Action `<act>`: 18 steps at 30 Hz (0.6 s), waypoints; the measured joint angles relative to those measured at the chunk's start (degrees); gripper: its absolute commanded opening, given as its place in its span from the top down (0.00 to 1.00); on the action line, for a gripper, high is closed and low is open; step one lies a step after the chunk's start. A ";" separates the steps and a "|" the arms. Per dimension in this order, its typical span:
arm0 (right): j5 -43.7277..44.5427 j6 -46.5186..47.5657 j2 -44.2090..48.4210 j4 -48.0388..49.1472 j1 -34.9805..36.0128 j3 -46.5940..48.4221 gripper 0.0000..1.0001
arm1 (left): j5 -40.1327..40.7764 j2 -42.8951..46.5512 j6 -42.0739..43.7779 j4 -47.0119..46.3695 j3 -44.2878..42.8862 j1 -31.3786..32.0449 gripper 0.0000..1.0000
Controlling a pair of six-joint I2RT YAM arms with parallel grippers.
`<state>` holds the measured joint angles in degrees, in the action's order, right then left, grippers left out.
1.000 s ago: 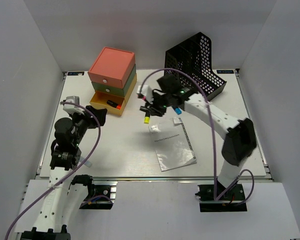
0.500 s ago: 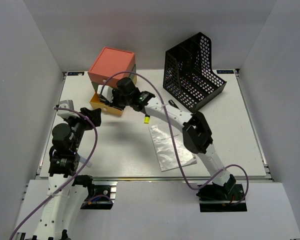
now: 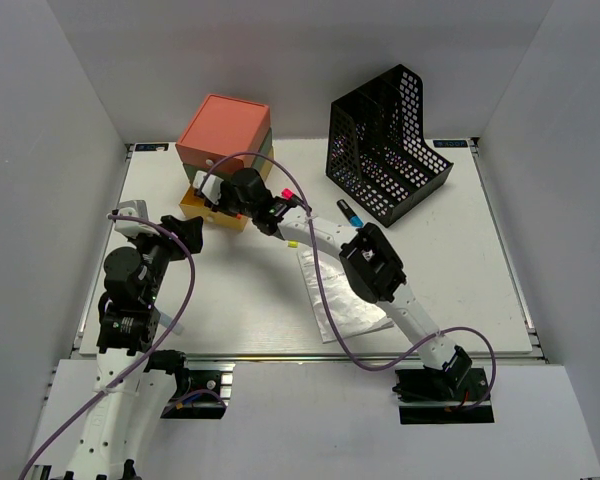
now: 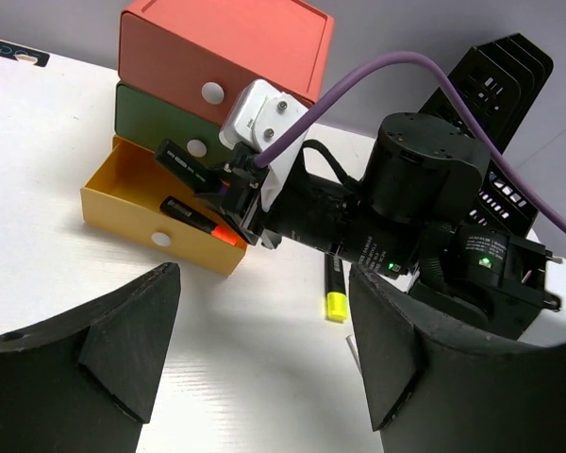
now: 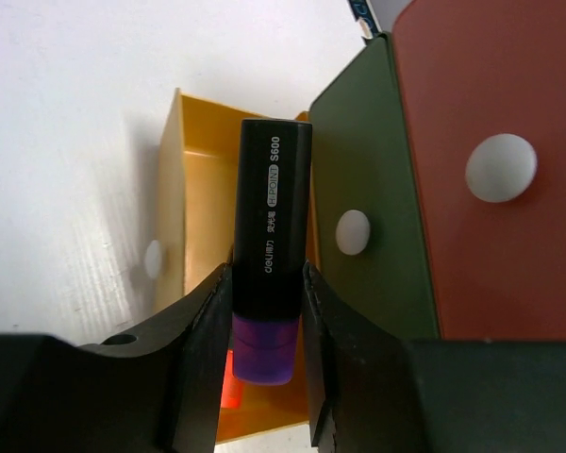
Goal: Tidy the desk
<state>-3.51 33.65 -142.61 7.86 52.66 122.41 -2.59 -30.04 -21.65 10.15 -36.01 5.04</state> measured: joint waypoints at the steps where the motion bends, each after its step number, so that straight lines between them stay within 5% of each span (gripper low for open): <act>1: 0.35 -0.02 -0.17 0.72 -0.11 -0.09 1.00 | -0.04 0.00 0.00 0.00 0.00 0.00 0.18; 3: 0.59 -0.13 -0.20 1.49 -0.28 -0.42 0.99 | -0.20 0.00 0.00 0.00 0.00 0.00 0.18; 9: -0.20 -0.35 -0.17 1.36 -0.52 -1.73 0.52 | -1.16 -0.07 -0.02 -0.04 0.00 0.00 0.18; 15: -1.57 -0.68 -0.17 -1.36 -0.50 -2.27 0.40 | -1.57 -0.11 0.00 -0.17 0.09 0.07 0.18; 18: -1.57 -0.83 -0.09 -2.16 -0.50 -2.27 0.45 | -2.47 -0.11 0.04 -0.87 0.48 0.07 0.27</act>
<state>-5.08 32.82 -142.69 5.69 52.16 120.14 -5.06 -30.15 -21.61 9.28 -35.53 5.10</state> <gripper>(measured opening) 0.595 0.789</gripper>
